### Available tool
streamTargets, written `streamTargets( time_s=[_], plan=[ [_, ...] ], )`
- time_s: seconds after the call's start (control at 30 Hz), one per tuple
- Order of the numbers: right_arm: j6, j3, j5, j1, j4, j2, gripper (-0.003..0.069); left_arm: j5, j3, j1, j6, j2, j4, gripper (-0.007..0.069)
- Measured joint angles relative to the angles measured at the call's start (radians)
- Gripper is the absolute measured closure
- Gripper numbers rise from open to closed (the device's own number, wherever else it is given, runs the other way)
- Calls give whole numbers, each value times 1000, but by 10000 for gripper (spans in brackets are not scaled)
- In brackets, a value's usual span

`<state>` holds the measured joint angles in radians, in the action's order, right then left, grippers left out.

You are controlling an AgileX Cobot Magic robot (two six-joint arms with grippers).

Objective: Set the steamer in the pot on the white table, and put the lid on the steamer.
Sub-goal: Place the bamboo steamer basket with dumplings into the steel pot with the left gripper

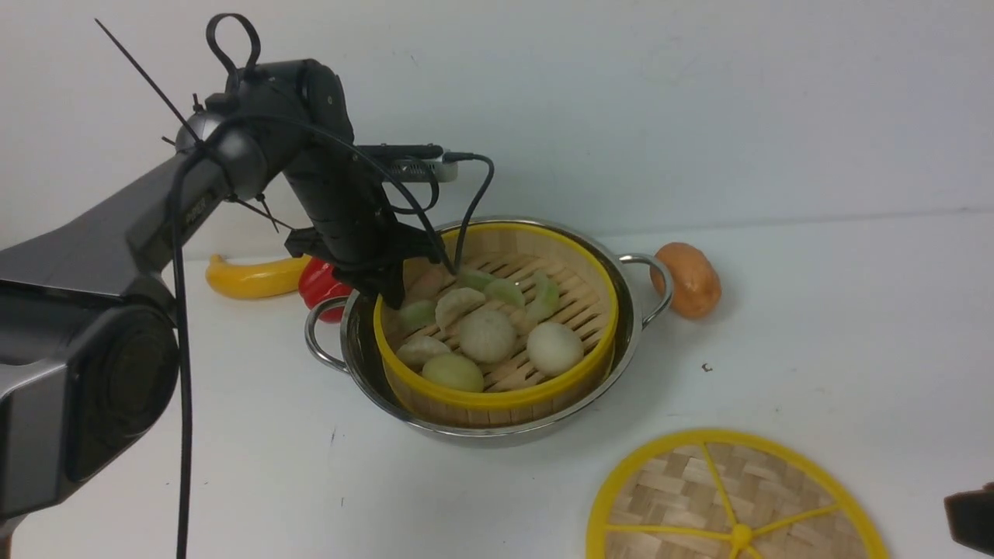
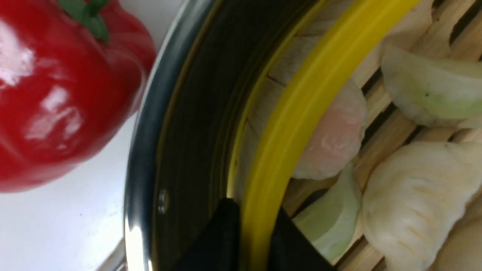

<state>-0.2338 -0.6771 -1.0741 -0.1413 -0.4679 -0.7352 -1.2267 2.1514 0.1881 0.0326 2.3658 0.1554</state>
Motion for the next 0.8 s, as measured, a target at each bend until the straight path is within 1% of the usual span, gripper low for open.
streamTargets(
  time_s=[0.13,0.4,0.47,0.5,0.57,0.63,0.73,0.77,0.8],
  plan=[
    [0,0,0,0,0,0,410,0,2,0,0,0,-14,517],
    [0,0,-1,0,0,0,410,-1,12,1,0,-3,-21,260],
    [0,0,0,0,0,0,410,-2,36,1,0,-7,-33,218],
    [0,0,0,0,0,0,410,-2,44,1,0,-7,-38,215],
    [-1,0,20,0,-2,-10,410,-3,90,1,0,-47,-74,183],
    [-23,-1,31,0,-10,-41,410,-1,126,1,0,-103,-105,183],
    [-75,-2,44,0,-44,-93,410,10,154,1,0,-193,-142,190],
    [-133,-2,57,0,-88,-152,410,15,159,1,0,-268,-171,221],
    [-139,-2,59,0,-95,-158,410,15,159,1,0,-287,-173,225]
  ],
)
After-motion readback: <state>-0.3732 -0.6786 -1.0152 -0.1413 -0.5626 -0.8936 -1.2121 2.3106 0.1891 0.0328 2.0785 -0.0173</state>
